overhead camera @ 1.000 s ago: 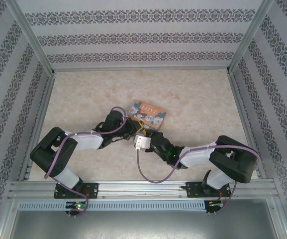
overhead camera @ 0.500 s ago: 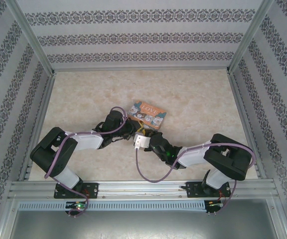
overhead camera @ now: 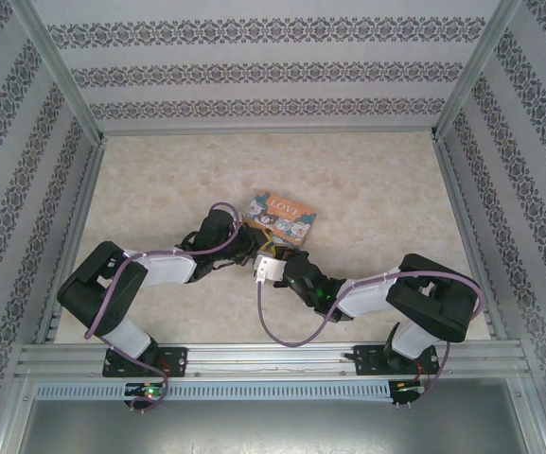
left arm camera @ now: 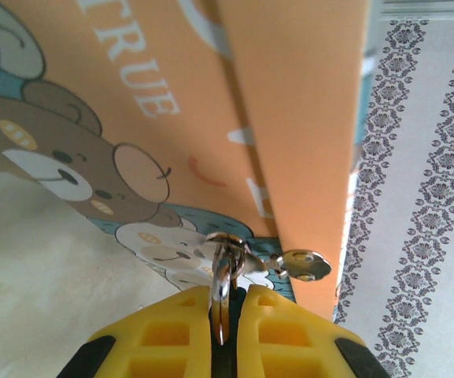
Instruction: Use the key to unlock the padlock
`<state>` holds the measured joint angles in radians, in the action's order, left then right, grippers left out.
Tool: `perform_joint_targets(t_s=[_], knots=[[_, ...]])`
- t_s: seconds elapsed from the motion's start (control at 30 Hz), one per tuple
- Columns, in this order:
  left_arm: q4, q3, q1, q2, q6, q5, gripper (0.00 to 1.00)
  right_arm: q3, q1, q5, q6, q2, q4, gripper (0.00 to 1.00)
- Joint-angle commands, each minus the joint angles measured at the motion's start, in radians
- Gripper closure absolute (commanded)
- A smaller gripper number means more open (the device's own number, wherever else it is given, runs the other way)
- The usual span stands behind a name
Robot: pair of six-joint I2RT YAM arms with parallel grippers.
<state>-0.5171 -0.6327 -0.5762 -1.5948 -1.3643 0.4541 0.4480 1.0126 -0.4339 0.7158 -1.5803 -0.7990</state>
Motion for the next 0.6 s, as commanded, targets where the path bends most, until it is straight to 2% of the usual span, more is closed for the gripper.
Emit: perform_joint_targets(t_s=[0.0, 0.3, 0.57], knots=[[-0.066, -0.009, -0.019, 0.013, -0.013, 0.045, 0.97, 0.022, 0.009, -0.03, -0.05, -0.005, -0.042, 1.0], [-0.086, 0.002, -0.022, 0.01, -0.024, 0.042, 0.97, 0.025, 0.009, -0.014, -0.243, 0.002, -0.056, 1.0], [-0.124, 0.01, -0.047, -0.015, -0.046, 0.03, 0.97, -0.001, 0.003, 0.048, -0.432, -0.004, -0.106, 1.0]])
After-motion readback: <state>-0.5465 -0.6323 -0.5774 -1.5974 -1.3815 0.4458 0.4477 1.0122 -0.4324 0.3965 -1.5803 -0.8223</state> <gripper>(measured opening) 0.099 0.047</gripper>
